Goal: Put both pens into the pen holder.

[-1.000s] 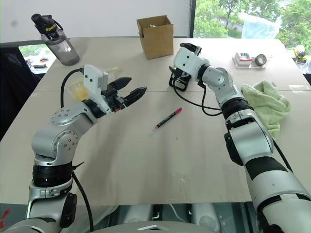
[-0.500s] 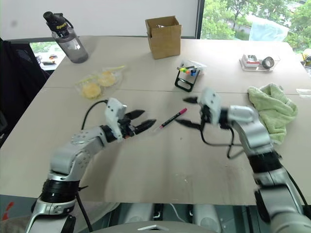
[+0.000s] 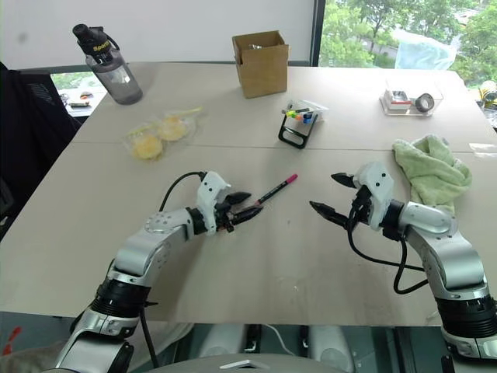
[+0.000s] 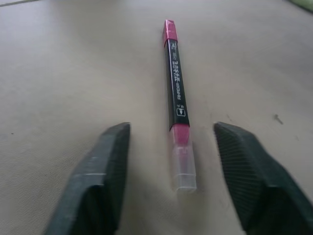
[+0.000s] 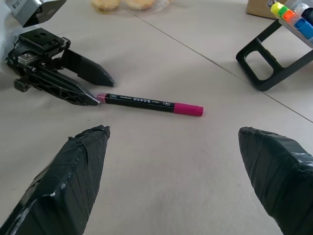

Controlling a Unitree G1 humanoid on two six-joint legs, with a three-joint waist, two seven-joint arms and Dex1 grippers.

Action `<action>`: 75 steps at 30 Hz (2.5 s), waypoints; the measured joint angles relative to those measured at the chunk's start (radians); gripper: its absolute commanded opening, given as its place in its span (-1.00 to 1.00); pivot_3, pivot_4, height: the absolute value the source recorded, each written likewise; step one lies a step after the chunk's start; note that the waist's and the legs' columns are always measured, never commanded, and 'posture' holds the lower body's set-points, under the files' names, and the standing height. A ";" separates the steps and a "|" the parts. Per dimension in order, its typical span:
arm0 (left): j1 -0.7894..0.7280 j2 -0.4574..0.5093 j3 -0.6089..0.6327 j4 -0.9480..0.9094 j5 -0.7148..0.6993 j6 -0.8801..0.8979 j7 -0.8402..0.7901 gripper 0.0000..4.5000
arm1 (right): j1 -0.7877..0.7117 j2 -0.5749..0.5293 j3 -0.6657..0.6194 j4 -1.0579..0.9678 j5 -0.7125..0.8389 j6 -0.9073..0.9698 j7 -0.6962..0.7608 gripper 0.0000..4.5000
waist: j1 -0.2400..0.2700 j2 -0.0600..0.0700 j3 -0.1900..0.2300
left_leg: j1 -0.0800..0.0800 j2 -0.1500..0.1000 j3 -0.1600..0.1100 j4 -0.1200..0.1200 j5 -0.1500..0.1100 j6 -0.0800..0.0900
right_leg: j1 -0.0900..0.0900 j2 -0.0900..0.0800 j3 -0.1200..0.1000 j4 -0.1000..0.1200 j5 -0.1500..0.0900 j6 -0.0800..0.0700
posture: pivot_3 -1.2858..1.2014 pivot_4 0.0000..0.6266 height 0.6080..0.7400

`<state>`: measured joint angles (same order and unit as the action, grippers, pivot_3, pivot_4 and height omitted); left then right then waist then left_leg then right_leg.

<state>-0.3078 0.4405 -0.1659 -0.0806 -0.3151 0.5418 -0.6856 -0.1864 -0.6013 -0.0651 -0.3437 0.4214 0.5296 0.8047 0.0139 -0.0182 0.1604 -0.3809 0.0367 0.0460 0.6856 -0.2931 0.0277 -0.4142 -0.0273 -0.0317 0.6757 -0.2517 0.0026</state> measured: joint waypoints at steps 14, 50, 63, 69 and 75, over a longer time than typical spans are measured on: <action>0.048 -0.070 0.070 0.010 -0.052 -0.070 -0.045 -0.99 | -0.047 0.064 0.014 0.009 0.053 0.118 -0.090 1.00 | -0.001 0.000 0.000 | -0.001 0.001 0.000 0.000 0.000 0.000 | 0.000 -0.001 0.000 0.000 0.000 0.000 | 0.03 -0.52 0.93; -0.001 -0.079 0.156 -0.207 -0.453 0.130 -0.145 -1.00 | -0.230 0.103 -0.167 -0.008 0.824 0.601 -0.390 -0.98 | -0.004 0.000 0.001 | -0.002 0.001 -0.001 -0.002 0.000 0.001 | -0.001 0.006 0.000 -0.004 0.000 0.000 | 0.03 -0.52 0.93; -0.001 -0.081 0.156 -0.228 -0.550 0.190 -0.164 -1.00 | -0.256 0.086 -0.149 0.029 0.958 0.624 -0.382 0.02 | -0.004 0.000 0.001 | -0.002 0.002 -0.001 -0.002 -0.001 0.001 | -0.001 0.006 0.001 -0.004 0.000 0.000 | 0.03 -0.52 0.93; 0.007 -0.020 0.154 -0.241 -0.580 0.240 -0.198 -1.00 | -0.270 0.046 -0.137 0.049 0.965 0.627 -0.345 -0.32 | -0.003 0.000 0.001 | -0.003 0.002 -0.001 -0.002 -0.001 0.001 | -0.001 0.007 0.000 -0.005 0.000 0.000 | 0.03 -0.52 0.93; 0.009 -0.002 0.156 -0.240 -0.594 0.249 -0.214 -1.00 | -0.280 0.004 -0.134 0.053 0.970 0.625 -0.276 -0.99 | -0.003 0.000 0.002 | -0.004 0.002 -0.001 -0.002 -0.001 0.002 | -0.001 0.007 0.000 -0.007 0.000 0.000 | 0.03 -0.52 0.93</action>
<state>-0.2992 0.4383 -0.0097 -0.3210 -0.9094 0.7905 -0.9001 -0.4666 -0.5970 -0.1995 -0.2909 1.3912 1.1546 0.5285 0.0111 -0.0183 0.1620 -0.3846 0.0386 0.0450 0.6832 -0.2944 0.0297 -0.4150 -0.0206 -0.0314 0.6683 -0.2516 0.0026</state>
